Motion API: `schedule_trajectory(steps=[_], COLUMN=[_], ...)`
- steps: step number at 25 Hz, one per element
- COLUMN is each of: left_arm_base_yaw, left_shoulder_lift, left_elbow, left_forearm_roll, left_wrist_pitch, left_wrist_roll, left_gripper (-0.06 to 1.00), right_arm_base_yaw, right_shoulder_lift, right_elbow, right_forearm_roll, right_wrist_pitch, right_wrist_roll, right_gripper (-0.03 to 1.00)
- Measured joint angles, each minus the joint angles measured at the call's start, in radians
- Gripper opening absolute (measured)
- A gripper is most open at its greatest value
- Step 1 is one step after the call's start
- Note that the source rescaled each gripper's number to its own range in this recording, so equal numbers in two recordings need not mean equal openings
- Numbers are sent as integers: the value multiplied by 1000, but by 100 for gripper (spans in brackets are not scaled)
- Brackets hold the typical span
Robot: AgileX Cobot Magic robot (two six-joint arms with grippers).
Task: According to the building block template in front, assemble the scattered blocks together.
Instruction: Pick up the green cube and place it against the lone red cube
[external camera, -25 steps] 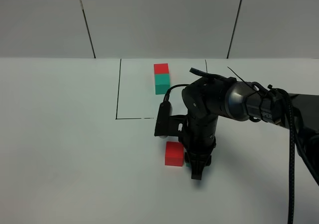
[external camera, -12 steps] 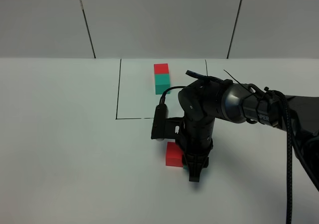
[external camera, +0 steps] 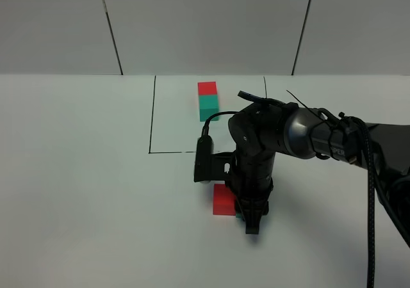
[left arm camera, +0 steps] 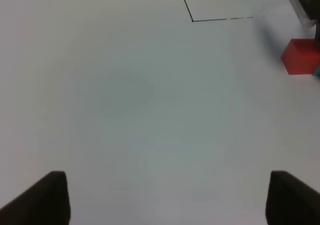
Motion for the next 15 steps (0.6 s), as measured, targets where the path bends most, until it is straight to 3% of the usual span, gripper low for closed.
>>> schedule_trajectory(steps=[15], left_arm_base_yaw=[0], left_shoulder_lift=[0], left_elbow=[0], left_forearm_roll=[0], left_wrist_pitch=[0], left_wrist_roll=[0], left_gripper=[68], right_arm_base_yaw=[14], right_shoulder_lift=[0], right_elbow=[-1], right_forearm_roll=[-14], right_wrist_pitch=[-2], right_wrist_roll=[-98], right_gripper=[0])
